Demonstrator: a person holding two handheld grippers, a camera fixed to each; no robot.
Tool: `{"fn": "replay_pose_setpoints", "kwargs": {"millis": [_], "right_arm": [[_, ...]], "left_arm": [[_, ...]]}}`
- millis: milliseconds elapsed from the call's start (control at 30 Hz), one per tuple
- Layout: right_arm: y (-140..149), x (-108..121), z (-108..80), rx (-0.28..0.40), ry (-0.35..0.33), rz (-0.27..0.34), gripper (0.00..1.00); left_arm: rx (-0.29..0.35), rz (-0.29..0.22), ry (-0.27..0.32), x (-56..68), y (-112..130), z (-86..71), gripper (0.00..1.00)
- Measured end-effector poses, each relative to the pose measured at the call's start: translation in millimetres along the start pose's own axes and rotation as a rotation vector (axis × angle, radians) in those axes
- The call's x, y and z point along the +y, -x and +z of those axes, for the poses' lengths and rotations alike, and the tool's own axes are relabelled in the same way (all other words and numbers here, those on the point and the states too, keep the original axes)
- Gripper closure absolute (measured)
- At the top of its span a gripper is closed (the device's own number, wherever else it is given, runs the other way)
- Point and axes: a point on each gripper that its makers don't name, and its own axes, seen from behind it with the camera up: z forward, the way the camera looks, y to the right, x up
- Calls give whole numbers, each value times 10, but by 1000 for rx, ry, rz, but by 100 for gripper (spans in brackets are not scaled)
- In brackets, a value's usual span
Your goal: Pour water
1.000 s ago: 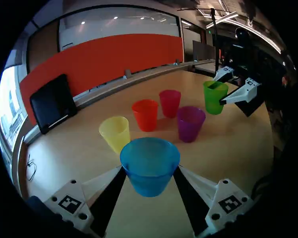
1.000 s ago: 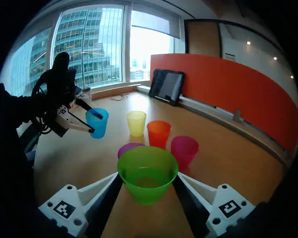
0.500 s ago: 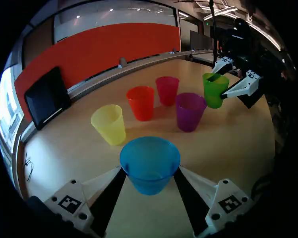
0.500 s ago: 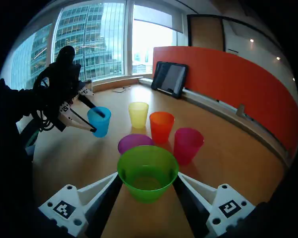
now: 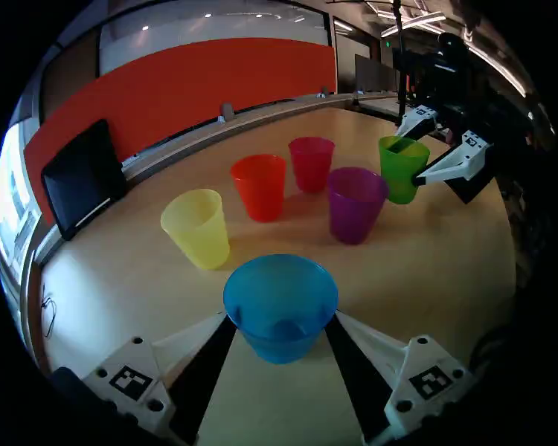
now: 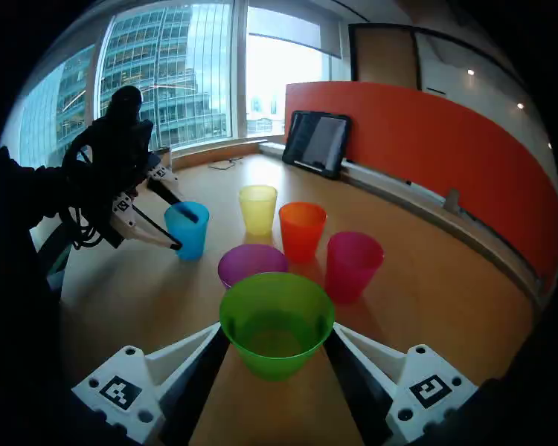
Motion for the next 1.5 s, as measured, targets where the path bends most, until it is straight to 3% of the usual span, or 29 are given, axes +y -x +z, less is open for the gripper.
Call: {"fn": "replay_pose_setpoints", "kwargs": {"millis": [600,867,1500], "right_arm": [[43,-20,23,-5,-4,4,12],[109,-61,76,-14,-9,8,12],[303,-94,164,-46,-3,4,12]], "left_arm": [[-22,-14,-8,-21,94,-41,16],[-54,-50,-29,-85,167,-63,1],[-60,-66,-40,-82,317,-202,1]]}}
